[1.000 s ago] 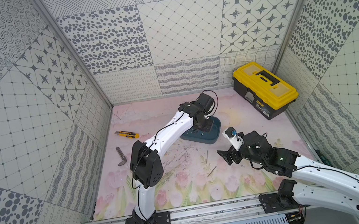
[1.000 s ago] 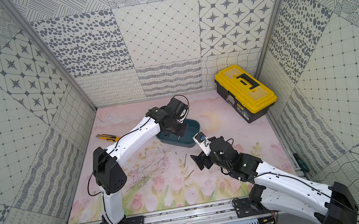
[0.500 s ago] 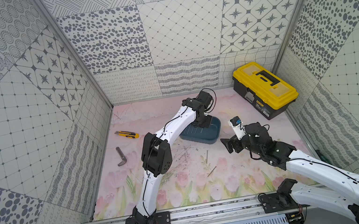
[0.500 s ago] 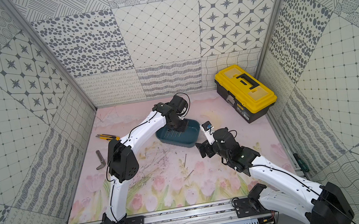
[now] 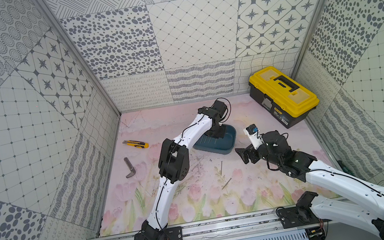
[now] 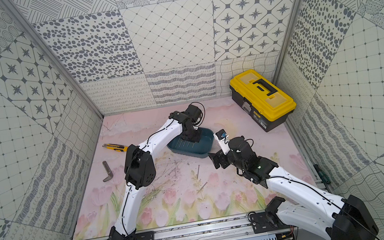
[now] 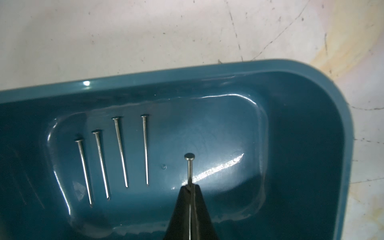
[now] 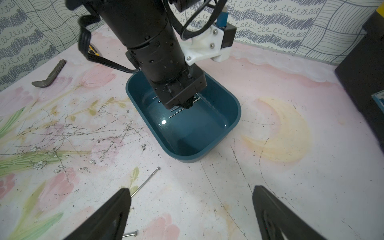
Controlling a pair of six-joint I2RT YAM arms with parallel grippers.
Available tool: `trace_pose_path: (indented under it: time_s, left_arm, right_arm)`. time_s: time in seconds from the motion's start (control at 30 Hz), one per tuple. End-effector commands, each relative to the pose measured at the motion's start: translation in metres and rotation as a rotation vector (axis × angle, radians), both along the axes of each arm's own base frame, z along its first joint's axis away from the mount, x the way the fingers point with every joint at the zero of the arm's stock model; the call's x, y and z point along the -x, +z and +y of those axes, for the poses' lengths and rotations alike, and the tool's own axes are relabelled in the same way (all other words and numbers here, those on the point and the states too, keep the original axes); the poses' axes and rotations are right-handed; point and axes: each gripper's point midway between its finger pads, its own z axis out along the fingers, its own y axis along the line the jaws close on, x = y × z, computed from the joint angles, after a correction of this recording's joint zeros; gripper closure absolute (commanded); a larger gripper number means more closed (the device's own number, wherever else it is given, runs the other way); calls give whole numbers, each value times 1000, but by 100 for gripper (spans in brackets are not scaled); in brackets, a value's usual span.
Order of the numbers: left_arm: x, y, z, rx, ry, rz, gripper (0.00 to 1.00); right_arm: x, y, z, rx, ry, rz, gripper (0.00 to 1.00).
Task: Put the nails on the desktop into the storage box
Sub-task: Place the nail in the storage box.
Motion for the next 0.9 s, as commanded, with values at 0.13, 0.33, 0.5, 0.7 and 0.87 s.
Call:
trace_pose_path:
  time_s: [0.13, 0.33, 0.5, 0.7, 0.87]
  left_arm:
    - [-5, -13, 3, -10, 48, 17, 100]
    - [-9, -20, 5, -30, 57, 5, 100]
    - [-14, -25, 10, -64, 50, -13, 100]
    - [-19, -24, 10, -66, 56, -40, 100]
    - [-22, -27, 9, -72, 49, -43, 100]
  right_arm:
    - [-3, 11, 9, -27, 41, -36, 4]
    - [-2, 12, 9, -34, 46, -36, 4]
    - [1, 11, 8, -38, 48, -33, 4]
    - [2, 8, 9, -41, 50, -24, 4]
    - [2, 8, 8, -40, 48, -27, 4]
